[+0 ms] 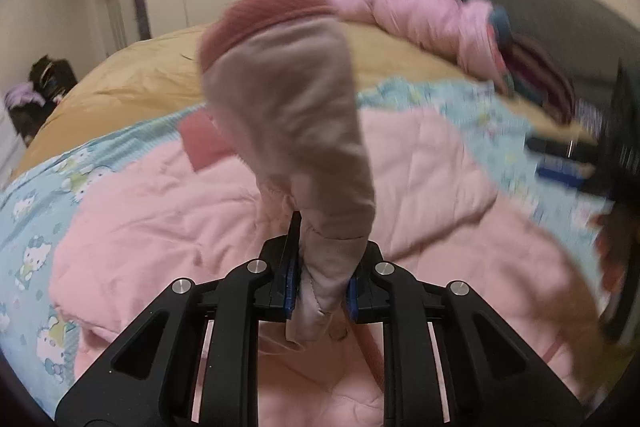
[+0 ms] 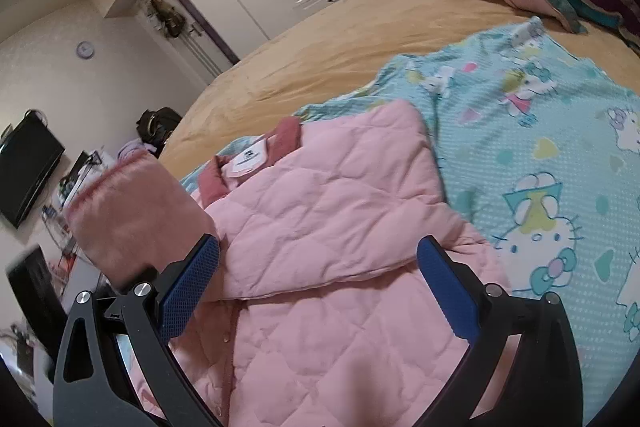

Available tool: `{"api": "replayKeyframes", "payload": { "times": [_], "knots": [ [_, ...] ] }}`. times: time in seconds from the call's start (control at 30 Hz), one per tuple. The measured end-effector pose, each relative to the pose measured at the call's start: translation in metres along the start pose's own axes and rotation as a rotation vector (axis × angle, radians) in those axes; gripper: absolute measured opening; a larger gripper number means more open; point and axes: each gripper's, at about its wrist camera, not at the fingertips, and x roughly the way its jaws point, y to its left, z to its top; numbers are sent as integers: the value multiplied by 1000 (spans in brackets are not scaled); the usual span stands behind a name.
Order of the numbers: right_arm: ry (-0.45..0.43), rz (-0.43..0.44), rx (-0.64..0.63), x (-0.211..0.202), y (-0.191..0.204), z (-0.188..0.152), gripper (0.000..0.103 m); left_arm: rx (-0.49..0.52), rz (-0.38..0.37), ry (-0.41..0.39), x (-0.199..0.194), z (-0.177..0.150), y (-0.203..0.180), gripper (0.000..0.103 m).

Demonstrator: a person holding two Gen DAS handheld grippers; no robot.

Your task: Fold large clothes

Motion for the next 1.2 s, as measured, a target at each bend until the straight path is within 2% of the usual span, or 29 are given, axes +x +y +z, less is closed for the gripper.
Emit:
{"api": "replayKeyframes", "payload": {
  "times": [0.1,0.2,0.33,0.37,0.4,0.43,0.47,0.57,0.67,0.8,0.9,0.97,1.1,1.13,1.17,1.2],
  "knots": [
    [10,3,23,0,-6,1,99,133,46,19,14,-14,-23,12],
    [33,45,58,5,-8,1,99,277,108,53,25,-27,-44,16],
    [65,100,101,14,-3,-1,99,387,160,76,34,-43,-61,21],
    [75,117,107,16,0,-1,99,409,160,86,35,-47,-65,31],
    [84,134,111,18,3,-1,99,414,145,91,35,-49,-67,53],
    [96,163,120,20,8,-1,99,412,118,106,35,-50,-68,63],
    [103,187,128,22,11,-1,99,413,110,109,34,-52,-70,70],
    [138,254,162,29,18,1,99,449,122,117,27,-58,-75,72],
    [168,292,200,35,19,0,99,376,40,114,9,-57,-66,86],
    [216,277,219,48,20,-8,99,203,-41,80,-23,-43,-31,93],
    [238,263,221,56,23,-13,98,56,-32,54,-38,-31,9,94],
    [247,253,220,62,26,-15,92,-48,3,36,-47,-23,43,94],
    [270,228,179,76,33,-19,55,-248,70,11,-60,-14,110,94],
    [272,228,165,80,36,-20,37,-307,84,3,-64,-14,129,94],
    [264,211,135,81,40,-19,29,-345,93,-3,-69,-15,142,94],
    [250,202,107,80,43,-18,15,-395,110,-11,-72,-15,160,94]
  ]
}}
